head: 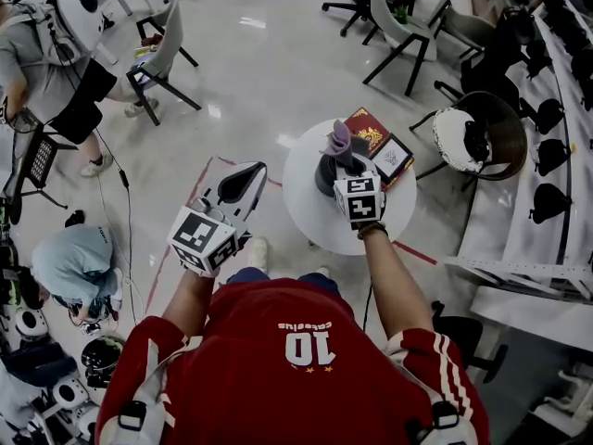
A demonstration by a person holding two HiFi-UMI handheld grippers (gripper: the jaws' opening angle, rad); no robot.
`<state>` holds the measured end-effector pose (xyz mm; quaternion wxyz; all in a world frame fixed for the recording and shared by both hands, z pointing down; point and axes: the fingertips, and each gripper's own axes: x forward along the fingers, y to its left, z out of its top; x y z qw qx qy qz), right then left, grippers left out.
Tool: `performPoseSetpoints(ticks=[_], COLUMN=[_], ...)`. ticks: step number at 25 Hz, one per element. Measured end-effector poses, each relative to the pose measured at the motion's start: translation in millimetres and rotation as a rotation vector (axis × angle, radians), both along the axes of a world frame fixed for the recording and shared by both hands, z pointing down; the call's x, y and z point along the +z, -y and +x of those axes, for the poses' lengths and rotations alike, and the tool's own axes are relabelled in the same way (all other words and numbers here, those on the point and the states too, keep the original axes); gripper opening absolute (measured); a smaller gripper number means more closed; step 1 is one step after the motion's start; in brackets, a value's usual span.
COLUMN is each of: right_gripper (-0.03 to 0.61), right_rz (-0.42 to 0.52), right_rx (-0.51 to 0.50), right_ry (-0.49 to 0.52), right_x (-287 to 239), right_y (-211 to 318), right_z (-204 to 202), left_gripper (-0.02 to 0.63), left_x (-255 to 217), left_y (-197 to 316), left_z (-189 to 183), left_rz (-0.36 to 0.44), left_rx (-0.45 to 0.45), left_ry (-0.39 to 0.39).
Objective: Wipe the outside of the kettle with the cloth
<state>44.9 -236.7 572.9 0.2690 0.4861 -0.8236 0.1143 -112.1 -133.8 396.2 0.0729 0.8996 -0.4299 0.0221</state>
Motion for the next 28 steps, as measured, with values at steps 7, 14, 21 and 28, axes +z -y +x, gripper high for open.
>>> performPoseSetpoints(ticks=[7,14,21,28], right_gripper=[0.049,0.049,0.049,0.049], right_rz=[-0.018,0.017,0.079,0.117], right_rx=[-0.084,-0.135,-0.136,0.024], right_ry=[0.043,0.115,0.178,0.194], right_x=[-5.3,-30.7,-71.4,-85.8], right_y=[-21.6,-38.8,-49.8,-29.6], right_z=[-36.2,-58.5,-55.8,20.3], left_gripper=[0.008,0.008,0.008,0.008], left_x=[-3.3,-4.0,-5.9,-4.1], left_y=[-6.7,-2.3,15.1,21.3], left_z=[-10.1,-18.4,-9.5,18.6], left_rz=[0.007,0.027,0.034,0.037], left_rx=[-0.001,-0.006,0.011,0.07], left_ry=[-0.006,0.013,0.002,-0.011])
